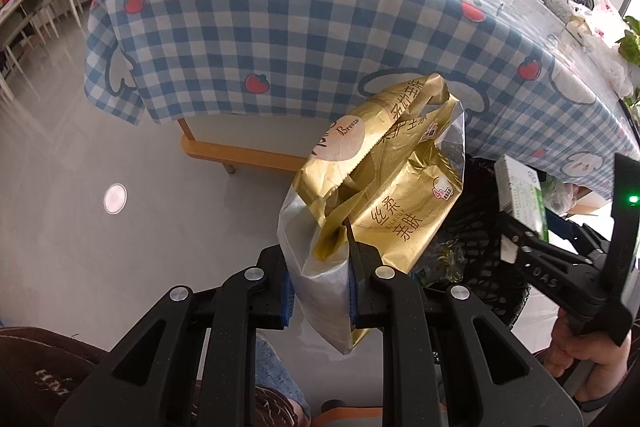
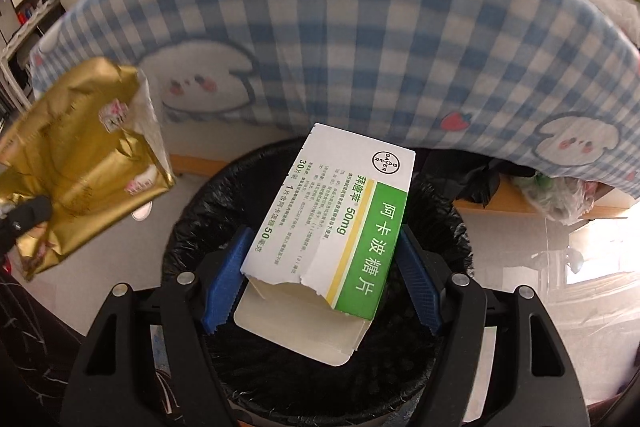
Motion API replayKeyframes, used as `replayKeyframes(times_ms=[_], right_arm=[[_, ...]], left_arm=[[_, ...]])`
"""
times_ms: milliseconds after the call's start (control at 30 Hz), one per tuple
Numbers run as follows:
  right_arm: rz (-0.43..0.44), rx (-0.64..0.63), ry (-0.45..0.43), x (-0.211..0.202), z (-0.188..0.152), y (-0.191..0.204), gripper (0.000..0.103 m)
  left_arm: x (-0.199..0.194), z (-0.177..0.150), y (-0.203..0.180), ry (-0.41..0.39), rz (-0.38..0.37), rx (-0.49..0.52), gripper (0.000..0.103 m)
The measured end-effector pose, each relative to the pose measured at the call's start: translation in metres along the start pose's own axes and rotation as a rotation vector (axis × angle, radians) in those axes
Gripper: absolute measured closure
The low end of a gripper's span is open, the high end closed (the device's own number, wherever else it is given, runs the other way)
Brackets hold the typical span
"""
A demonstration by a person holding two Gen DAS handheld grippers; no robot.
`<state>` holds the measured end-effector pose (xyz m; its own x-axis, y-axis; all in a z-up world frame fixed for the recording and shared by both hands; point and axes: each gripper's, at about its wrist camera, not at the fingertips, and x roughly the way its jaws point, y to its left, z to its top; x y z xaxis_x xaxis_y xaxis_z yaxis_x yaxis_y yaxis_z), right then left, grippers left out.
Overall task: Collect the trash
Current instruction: 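Open the right tool to drop the medicine box into the bin, then lower the gold wrapper into the bin and open the left tool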
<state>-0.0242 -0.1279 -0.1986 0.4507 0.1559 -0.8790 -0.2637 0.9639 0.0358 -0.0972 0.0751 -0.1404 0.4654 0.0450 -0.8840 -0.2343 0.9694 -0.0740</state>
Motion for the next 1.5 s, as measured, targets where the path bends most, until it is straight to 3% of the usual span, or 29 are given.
replayKeyframes(times_ms=[167, 267, 500, 967, 1167, 1500], right_arm=[[0.0, -0.008, 0.015, 0.012, -0.007, 0.002, 0.033], [-0.011, -0.002, 0.025, 0.016, -0.008, 0.003, 0.021], [-0.035, 0.033, 0.008, 0.01, -0.01, -0.008, 0.008], [-0.081, 0.108, -0.042, -0.032, -0.014, -0.068, 0.008], [-0.111, 0.177, -0.044, -0.04, -0.021, -0.105, 0.008], [-0.146, 0.198, -0.036, -0.043, -0.026, -0.132, 0.008]], left_arm=[[0.011, -0.001, 0.001, 0.022, 0.011, 0.0, 0.085], [0.016, -0.002, 0.0, 0.032, 0.017, -0.003, 0.085], [0.013, -0.002, -0.006, 0.026, 0.015, 0.002, 0.085], [0.01, -0.005, -0.052, 0.021, -0.032, 0.073, 0.085], [0.02, -0.005, -0.087, 0.03, -0.056, 0.132, 0.085], [0.048, -0.007, -0.13, 0.029, -0.057, 0.226, 0.084]])
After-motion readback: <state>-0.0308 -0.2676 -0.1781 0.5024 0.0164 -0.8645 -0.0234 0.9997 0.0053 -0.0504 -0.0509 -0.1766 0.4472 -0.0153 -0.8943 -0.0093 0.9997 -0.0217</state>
